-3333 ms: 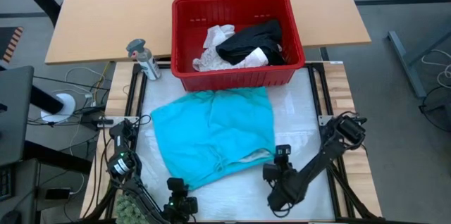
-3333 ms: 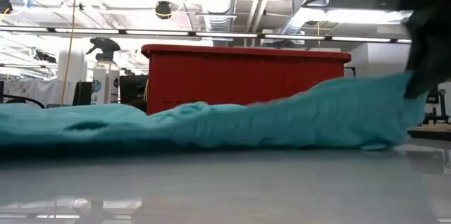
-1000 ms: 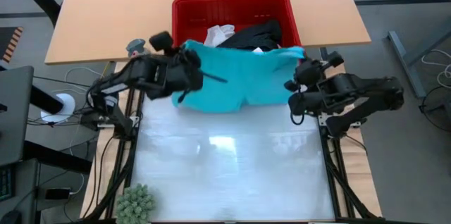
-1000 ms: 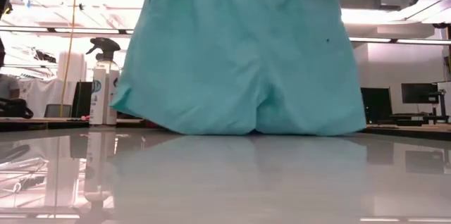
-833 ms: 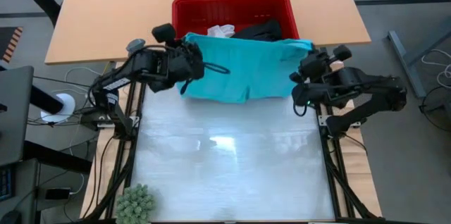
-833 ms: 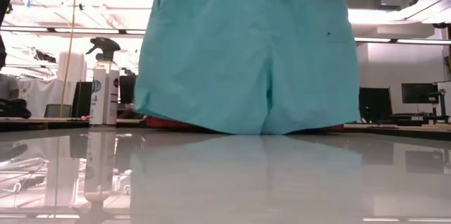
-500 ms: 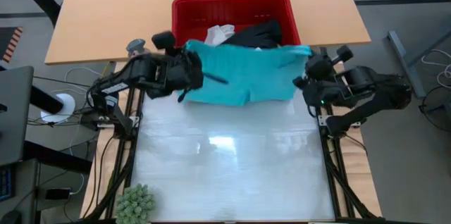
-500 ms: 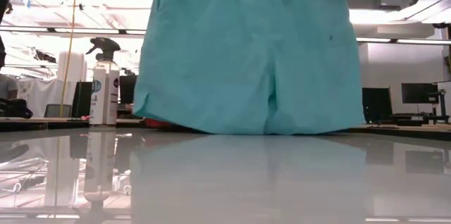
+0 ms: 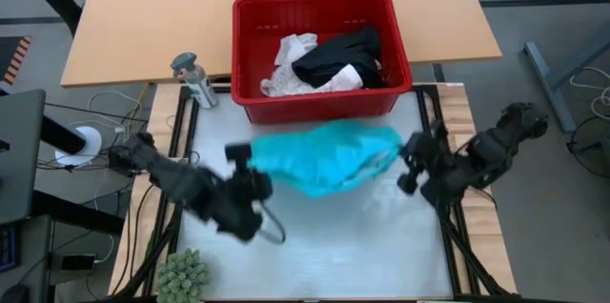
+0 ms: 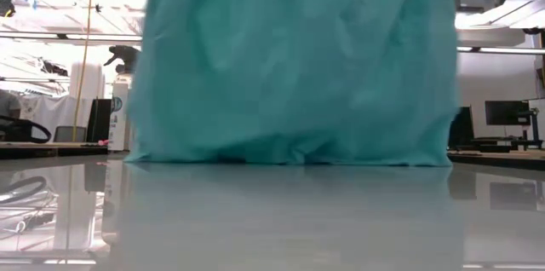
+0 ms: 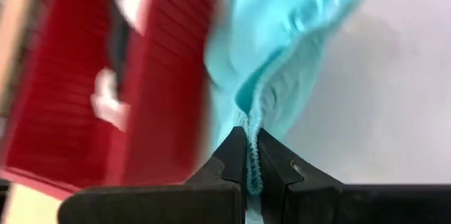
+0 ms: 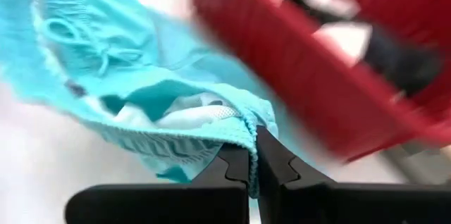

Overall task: Fold laundry
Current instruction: Fold the light blue shorts

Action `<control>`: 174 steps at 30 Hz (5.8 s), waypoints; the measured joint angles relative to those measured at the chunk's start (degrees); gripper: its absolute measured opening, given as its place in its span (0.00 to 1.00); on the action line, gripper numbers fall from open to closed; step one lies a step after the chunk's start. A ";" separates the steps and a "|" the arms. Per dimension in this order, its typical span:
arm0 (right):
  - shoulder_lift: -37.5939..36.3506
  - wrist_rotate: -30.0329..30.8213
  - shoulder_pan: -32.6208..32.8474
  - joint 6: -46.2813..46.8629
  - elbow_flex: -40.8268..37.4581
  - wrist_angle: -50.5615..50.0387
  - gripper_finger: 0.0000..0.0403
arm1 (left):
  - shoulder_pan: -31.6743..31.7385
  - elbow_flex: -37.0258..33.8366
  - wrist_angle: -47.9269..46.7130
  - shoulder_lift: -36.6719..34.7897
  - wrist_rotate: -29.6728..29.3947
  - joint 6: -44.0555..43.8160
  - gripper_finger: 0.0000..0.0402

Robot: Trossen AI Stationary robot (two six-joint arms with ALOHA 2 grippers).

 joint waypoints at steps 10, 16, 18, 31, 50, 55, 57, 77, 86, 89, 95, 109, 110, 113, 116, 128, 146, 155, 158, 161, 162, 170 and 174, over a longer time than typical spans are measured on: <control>13.59 -15.49 13.47 17.66 -2.72 0.48 0.07 | -11.18 -22.83 6.30 0.07 13.23 -22.73 0.00; 23.01 -24.43 17.04 19.75 -2.72 3.76 0.08 | -14.19 -26.73 16.71 0.07 16.76 -24.73 0.00; 25.54 -27.34 17.93 19.73 -2.72 5.38 0.08 | -14.79 -26.80 19.76 0.07 17.04 -25.16 0.00; 31.80 -34.31 23.12 8.75 -2.72 26.43 0.15 | -16.18 -26.80 31.24 2.62 19.51 -23.94 0.00; 31.65 -27.80 26.92 -0.71 -2.70 37.99 0.49 | -16.60 -26.78 35.05 9.88 23.74 -22.07 0.00; 31.61 -10.67 25.07 -1.70 -2.70 32.98 0.49 | -16.98 -26.78 35.19 9.81 23.43 -21.20 0.00; 31.61 -10.79 23.31 -3.13 -2.70 33.92 0.49 | -16.94 -26.78 35.12 9.79 23.15 -21.90 0.00; 39.98 -29.56 15.83 -16.09 -2.42 48.30 0.53 | -16.88 -26.78 38.40 9.68 17.41 -20.04 0.02; 43.37 -29.73 15.65 -16.13 -2.46 46.66 0.57 | -17.20 -26.78 50.03 9.68 34.38 -20.37 0.28; 43.15 -30.37 15.97 -16.04 -2.46 46.18 0.57 | -18.04 -26.78 54.09 9.68 39.23 -24.68 0.36; 41.52 -30.37 15.98 -18.39 -2.46 44.63 0.57 | -20.11 -26.12 50.82 9.36 31.41 -22.15 0.38; 38.63 -30.27 11.41 -18.45 -2.46 33.27 0.08 | -10.11 -31.81 36.62 8.81 18.03 -17.36 0.02; 38.96 -30.28 11.24 -18.90 -2.46 33.54 0.05 | -9.75 -33.11 38.29 8.81 18.02 -17.17 0.02; 40.54 -30.24 10.90 -19.13 -2.46 33.91 0.05 | -9.37 -36.46 44.40 8.85 20.41 -15.68 0.00; 42.62 -30.37 10.42 -19.27 -2.46 33.94 0.04 | -9.12 -39.38 47.32 8.91 23.13 -15.29 0.00; 51.75 -27.00 4.50 -26.79 -2.14 28.49 0.04 | -3.14 -49.28 52.06 8.62 25.02 -8.79 0.00; 39.10 -7.57 -9.64 -30.90 -9.63 14.84 0.13 | 9.88 -45.30 41.77 3.51 9.58 2.28 0.00; 25.27 -28.48 -4.61 -33.89 -10.84 33.73 0.16 | 4.99 -43.96 52.23 -7.62 24.50 4.45 0.02; 25.10 -27.49 -1.52 -38.42 -11.57 37.70 0.18 | 1.85 -44.16 56.71 -7.85 26.62 9.25 0.08; 26.66 -27.30 0.31 -41.26 -11.54 41.74 0.26 | -0.86 -44.16 60.19 -7.82 26.67 10.41 0.16; 27.33 -27.29 0.51 -41.26 -11.53 42.54 0.29 | -1.60 -44.16 60.46 -7.82 26.64 10.39 0.19; 34.66 -26.90 -2.15 -39.46 -11.53 46.00 0.53 | -3.14 -44.16 55.24 -6.22 20.25 8.40 0.38; 37.24 -25.61 -4.55 -39.28 -11.53 45.96 0.56 | -3.13 -44.16 54.49 -2.61 18.75 10.87 0.41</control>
